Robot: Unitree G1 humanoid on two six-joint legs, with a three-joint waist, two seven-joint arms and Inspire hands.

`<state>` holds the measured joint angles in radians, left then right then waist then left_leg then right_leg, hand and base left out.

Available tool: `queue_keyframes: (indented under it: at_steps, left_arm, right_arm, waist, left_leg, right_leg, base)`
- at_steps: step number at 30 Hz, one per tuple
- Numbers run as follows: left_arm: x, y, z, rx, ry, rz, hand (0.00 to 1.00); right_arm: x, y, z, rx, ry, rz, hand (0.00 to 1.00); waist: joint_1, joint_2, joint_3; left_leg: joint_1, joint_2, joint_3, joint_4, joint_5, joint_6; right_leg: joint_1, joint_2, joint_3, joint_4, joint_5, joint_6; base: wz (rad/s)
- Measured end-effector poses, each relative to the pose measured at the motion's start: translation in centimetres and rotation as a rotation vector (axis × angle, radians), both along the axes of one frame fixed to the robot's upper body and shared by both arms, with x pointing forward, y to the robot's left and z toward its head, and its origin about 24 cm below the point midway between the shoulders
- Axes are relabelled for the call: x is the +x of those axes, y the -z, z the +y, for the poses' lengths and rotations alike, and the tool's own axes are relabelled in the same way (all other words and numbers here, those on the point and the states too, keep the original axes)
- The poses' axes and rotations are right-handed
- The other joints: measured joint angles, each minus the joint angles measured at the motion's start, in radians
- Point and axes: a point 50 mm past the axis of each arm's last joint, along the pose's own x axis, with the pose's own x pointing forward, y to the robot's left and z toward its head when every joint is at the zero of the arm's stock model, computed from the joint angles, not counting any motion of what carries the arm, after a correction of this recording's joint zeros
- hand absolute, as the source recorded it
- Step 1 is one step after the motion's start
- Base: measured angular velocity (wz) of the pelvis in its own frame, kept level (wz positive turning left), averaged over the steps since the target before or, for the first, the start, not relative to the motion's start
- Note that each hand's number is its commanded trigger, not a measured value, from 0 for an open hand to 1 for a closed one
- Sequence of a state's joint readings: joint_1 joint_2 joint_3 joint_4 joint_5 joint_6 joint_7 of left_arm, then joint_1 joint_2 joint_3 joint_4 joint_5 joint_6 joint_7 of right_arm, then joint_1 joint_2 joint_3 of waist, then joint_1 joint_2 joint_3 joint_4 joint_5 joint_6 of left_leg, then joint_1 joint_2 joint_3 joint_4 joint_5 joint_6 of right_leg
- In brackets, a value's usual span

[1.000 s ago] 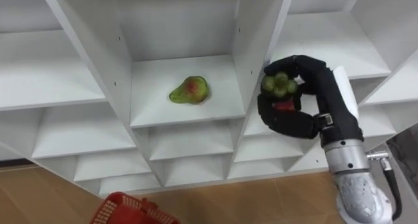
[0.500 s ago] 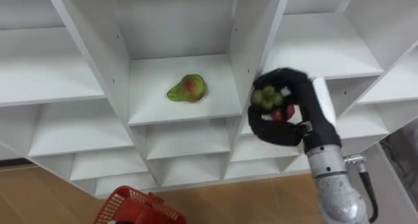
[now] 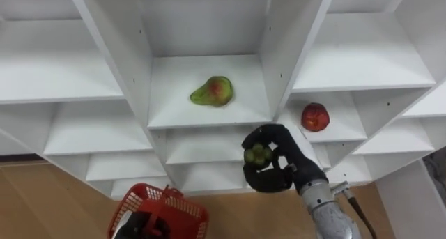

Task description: Collect fruits from the closet

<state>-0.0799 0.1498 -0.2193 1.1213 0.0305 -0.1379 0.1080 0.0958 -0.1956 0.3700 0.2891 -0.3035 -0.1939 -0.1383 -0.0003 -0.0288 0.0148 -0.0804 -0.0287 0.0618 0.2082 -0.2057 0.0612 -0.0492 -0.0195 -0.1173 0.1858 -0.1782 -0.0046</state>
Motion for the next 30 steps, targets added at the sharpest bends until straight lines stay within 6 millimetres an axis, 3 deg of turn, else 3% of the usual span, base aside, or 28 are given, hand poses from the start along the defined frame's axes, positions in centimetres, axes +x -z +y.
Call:
queue_keyframes:
  at_steps: [11, 24, 30]
  left_arm:
    - [1.6, -0.8, -1.7, -0.048, 0.049, -0.069, 1.00]
    - [1.3, -0.4, -3.4, -0.097, 0.169, -0.024, 1.00]
    - [1.6, -0.6, -4.0, -0.096, 0.219, -0.036, 1.00]
  right_arm:
    - [-1.4, 3.8, -1.0, -0.132, -0.020, 0.172, 1.00]
    - [-0.9, 5.1, 0.6, -0.160, -0.085, 0.226, 1.00]
    - [-0.6, 5.0, 1.2, -0.138, -0.091, 0.228, 1.00]
  waist:
    - [0.016, 0.006, 0.0008]
    - [0.061, 0.022, -0.0001]
    - [0.060, 0.030, 0.0048]
  left_leg:
    - [-0.025, -0.002, -0.022, 0.012, 0.000, 0.000]
    - [-0.053, -0.004, -0.041, 0.027, 0.001, 0.000]
    - [-0.071, -0.007, -0.057, 0.037, 0.001, 0.000]
  right_leg:
    - [-0.009, -0.006, -0.049, -0.002, 0.000, 0.000]
    - [-0.022, -0.013, -0.093, 0.000, 0.000, 0.000]
    - [-0.027, -0.012, -0.109, 0.000, 0.000, 0.000]
  base:
    - [0.06]
    - [0.05]
    - [0.08]
